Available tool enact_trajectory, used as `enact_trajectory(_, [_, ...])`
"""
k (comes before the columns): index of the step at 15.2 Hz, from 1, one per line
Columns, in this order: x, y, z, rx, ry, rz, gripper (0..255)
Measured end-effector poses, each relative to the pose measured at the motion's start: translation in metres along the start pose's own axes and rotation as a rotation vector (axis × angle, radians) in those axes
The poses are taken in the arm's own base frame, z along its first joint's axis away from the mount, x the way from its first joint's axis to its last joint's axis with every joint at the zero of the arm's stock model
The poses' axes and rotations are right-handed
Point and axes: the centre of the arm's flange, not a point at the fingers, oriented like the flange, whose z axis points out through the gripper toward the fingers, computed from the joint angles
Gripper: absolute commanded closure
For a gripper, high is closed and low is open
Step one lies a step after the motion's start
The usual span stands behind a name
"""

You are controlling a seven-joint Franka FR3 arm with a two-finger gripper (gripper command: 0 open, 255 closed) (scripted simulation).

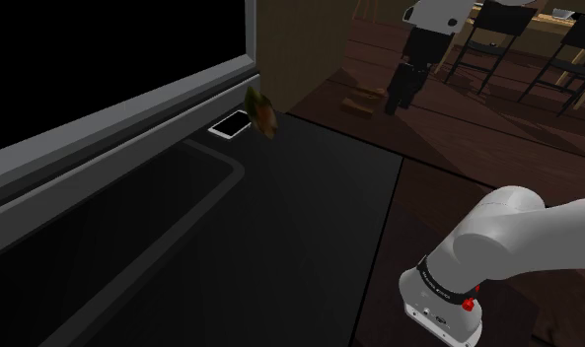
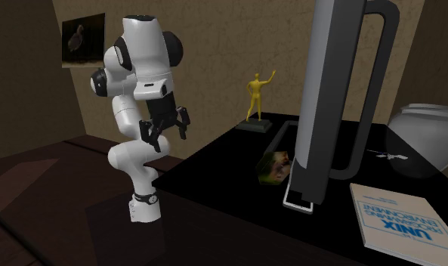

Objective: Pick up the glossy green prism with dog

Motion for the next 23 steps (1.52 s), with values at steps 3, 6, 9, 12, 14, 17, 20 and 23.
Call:
enact_trajectory(3, [0.012, -0.009, 0.002, -0.009, 0.008, -0.011, 0])
enact_trajectory(6, [0.041, -0.032, 0.007, -0.031, 0.026, -0.037, 0])
enact_trajectory(9, [0.070, -0.056, 0.009, -0.053, 0.046, -0.065, 0])
enact_trajectory(12, [0.096, -0.083, 0.015, -0.075, 0.066, -0.093, 0])
enact_trajectory(14, [0.118, -0.098, 0.016, -0.090, 0.079, -0.111, 0])
enact_trajectory(17, [0.147, -0.126, 0.022, -0.113, 0.100, -0.139, 0])
enact_trajectory(20, [0.174, -0.153, 0.028, -0.135, 0.120, -0.167, 0])
enact_trajectory(23, [0.201, -0.179, 0.032, -0.158, 0.140, -0.195, 0])
